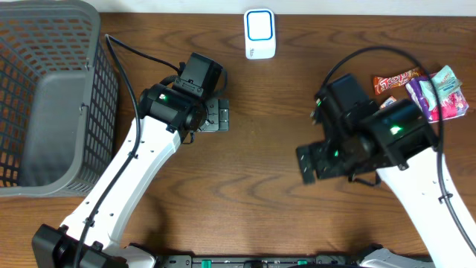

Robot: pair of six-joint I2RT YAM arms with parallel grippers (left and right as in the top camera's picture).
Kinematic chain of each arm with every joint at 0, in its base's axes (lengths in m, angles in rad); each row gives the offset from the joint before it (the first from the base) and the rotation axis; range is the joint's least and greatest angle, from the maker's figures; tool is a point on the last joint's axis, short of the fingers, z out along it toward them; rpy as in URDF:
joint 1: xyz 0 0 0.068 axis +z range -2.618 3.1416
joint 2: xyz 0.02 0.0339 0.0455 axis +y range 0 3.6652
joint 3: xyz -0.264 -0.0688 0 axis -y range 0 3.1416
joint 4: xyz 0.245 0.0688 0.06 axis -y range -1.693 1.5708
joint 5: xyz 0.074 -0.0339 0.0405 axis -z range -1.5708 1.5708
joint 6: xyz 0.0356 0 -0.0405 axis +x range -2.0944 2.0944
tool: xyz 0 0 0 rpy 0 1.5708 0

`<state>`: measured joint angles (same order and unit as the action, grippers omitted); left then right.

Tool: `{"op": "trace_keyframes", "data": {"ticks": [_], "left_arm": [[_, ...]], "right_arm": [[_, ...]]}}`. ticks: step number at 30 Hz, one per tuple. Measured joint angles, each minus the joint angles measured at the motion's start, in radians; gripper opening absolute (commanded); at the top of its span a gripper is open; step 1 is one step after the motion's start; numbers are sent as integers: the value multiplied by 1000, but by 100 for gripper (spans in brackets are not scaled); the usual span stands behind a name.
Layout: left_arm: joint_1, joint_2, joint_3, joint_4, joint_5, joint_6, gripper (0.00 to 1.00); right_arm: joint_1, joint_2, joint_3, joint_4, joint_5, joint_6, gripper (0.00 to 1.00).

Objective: Scan the item barcode

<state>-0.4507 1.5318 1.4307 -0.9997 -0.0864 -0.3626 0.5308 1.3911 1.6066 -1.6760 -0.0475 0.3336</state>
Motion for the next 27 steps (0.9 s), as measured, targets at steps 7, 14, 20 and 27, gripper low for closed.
{"op": "trace_keyframes", "data": {"ticks": [7,14,20,27], "left_arm": [[0,0,0,0,0,0,98],[0,0,0,0,0,0,98],[0,0,0,0,0,0,98],[0,0,0,0,0,0,98]], "right_arm": [[32,0,-25,-3,-64,4,99],[32,0,-26,7,-63,4,99],[32,0,-26,66,-43,4,99],[32,-10,-26,89,-5,4,99]]}}
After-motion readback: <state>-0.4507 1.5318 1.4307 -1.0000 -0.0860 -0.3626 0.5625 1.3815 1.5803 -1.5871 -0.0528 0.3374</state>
